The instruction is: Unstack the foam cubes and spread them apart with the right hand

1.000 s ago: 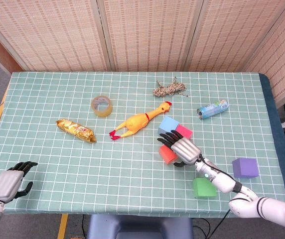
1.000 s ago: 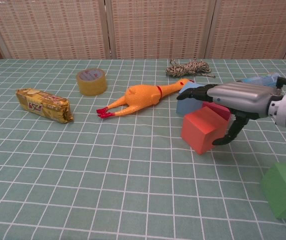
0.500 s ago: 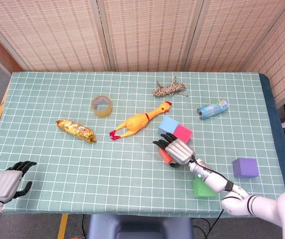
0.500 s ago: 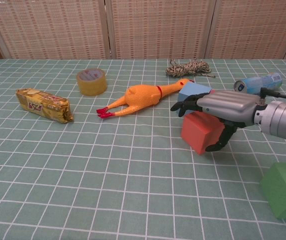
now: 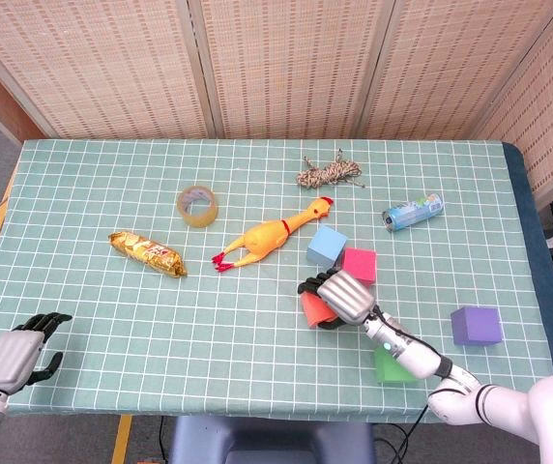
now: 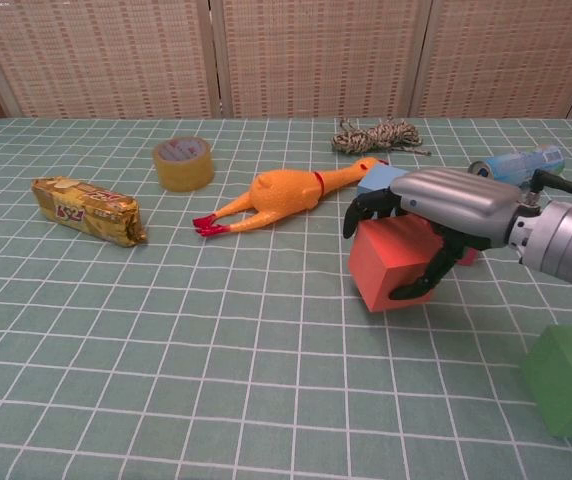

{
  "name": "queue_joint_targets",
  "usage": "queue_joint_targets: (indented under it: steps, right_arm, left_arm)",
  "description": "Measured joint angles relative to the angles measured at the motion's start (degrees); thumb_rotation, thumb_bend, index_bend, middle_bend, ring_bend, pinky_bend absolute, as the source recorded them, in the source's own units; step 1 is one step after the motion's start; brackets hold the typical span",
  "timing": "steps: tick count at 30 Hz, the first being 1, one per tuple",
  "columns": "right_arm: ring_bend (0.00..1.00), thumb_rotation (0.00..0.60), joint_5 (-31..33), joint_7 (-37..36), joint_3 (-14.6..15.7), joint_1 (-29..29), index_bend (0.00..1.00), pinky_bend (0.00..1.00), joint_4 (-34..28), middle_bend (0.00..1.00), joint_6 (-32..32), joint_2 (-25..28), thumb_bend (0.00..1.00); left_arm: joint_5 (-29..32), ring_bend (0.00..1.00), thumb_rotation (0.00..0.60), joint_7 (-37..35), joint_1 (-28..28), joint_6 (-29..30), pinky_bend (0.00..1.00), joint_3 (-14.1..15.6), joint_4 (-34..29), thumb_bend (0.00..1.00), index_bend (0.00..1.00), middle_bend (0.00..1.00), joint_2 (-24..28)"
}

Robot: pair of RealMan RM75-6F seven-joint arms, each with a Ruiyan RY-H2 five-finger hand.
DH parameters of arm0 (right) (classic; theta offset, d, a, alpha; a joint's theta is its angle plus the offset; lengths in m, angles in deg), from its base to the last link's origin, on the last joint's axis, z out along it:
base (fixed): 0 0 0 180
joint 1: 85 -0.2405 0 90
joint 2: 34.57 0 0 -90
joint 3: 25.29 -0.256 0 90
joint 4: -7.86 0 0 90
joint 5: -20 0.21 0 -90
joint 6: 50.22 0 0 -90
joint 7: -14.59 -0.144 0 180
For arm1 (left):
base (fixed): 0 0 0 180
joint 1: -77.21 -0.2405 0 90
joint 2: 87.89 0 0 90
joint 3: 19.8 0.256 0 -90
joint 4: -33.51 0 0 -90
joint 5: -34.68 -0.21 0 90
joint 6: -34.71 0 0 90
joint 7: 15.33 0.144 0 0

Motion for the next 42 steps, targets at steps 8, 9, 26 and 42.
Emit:
queue_joint_targets:
  steps: [8,9,26,42]
  right_arm:
    - [0.46,0.600,-2.72,-0.60,2.64,0.69,0.34,0.69,-5.21,0.48,2.06,0.91,0.12]
    - [0.46,0.600,-2.75,0.28,3.03,0.99,0.34,0.69,-6.44,0.48,2.05,1.12,0.12]
    - [0.11,0.600,-3.32,8.55,6.52,2.75,0.08,0.45,-15.69,0.19,-0.42,4.85,0.12]
    - [0.00,0.600,-1.77,-2.05,4.63,3.37,0.00,0.15,-14.54,0.00,3.16,6.62,0.06]
  left_arm:
    - [-0.05,0.18,0.600,0.03,-0.02,0.08,0.39,-0.02,-0.02,0.47,0.21,0.20,0.00]
    - [-0.04,0.18,0.600,0.01,-0.05,0.12,0.39,-0.02,-0.03,0.47,0.20,0.20,0.01]
    - [-0.17,0.18,0.600,-0.08,-0.07,0.10,0.39,0.03,-0.07,0.47,0.21,0.20,0.08]
    - [0.09,0.19,0.600,-0.06,0.06,-0.30,0.39,0.02,-0.05,0.47,0.20,0.20,0.01]
